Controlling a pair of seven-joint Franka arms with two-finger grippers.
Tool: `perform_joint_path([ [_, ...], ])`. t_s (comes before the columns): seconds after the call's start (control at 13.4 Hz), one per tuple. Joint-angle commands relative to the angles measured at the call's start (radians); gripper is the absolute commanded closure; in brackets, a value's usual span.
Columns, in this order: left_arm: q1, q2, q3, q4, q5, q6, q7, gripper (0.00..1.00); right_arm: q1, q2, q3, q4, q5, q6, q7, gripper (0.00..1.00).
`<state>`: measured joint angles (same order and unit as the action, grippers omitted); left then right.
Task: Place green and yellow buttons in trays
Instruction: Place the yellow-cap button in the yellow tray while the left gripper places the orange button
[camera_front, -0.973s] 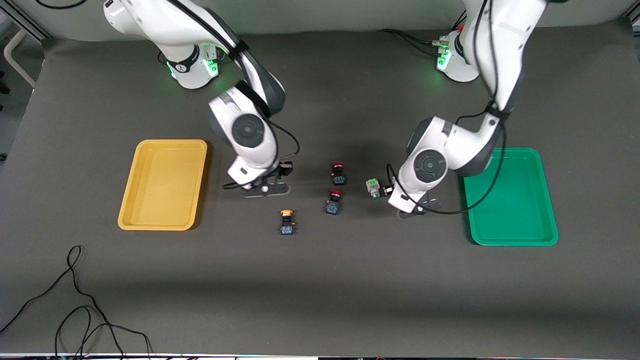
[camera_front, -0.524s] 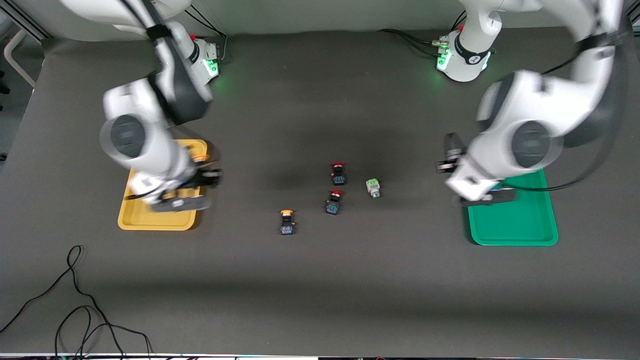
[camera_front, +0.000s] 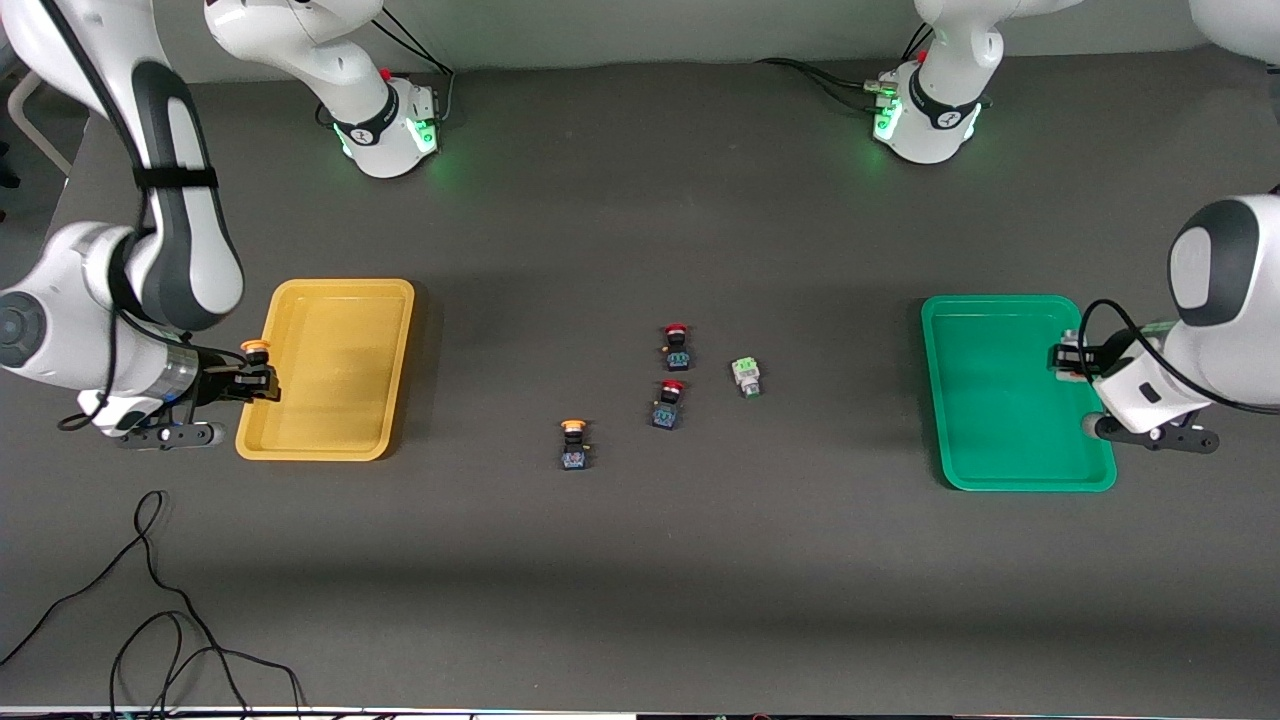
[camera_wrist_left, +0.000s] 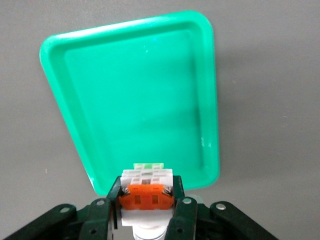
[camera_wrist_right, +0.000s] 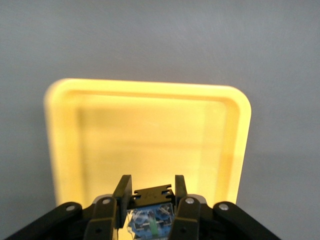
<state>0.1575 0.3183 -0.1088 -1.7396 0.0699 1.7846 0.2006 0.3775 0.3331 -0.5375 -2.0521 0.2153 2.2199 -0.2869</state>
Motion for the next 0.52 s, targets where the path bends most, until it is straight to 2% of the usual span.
perform_joint_path([
  [0.0, 0.048, -0.016, -0.015, -0.162, 0.014, 0.18, 0.06, 1.0, 0.003, 0.134, -0.002, -0.02, 0.132, 0.142, -0.111, 0.82],
  [0.07, 0.063, -0.016, -0.015, -0.207, 0.014, 0.244, 0.081, 1.0, -0.002, 0.176, -0.002, -0.019, 0.168, 0.179, -0.15, 0.82],
  [0.22, 0.114, 0.001, -0.015, -0.277, 0.014, 0.372, 0.157, 1.0, -0.003, 0.187, -0.002, -0.017, 0.185, 0.184, -0.159, 0.79],
  [0.3, 0.135, 0.017, -0.015, -0.3, 0.013, 0.422, 0.181, 1.0, 0.0, 0.178, -0.002, -0.016, 0.185, 0.176, -0.153, 0.55],
  [0.37, 0.155, 0.046, -0.015, -0.32, 0.013, 0.467, 0.187, 1.0, -0.003, 0.178, -0.004, -0.008, 0.185, 0.156, -0.152, 0.08],
  [0.45, 0.175, 0.073, -0.017, -0.34, 0.013, 0.522, 0.203, 1.0, -0.003, 0.178, -0.006, 0.007, 0.185, 0.135, -0.146, 0.0],
])
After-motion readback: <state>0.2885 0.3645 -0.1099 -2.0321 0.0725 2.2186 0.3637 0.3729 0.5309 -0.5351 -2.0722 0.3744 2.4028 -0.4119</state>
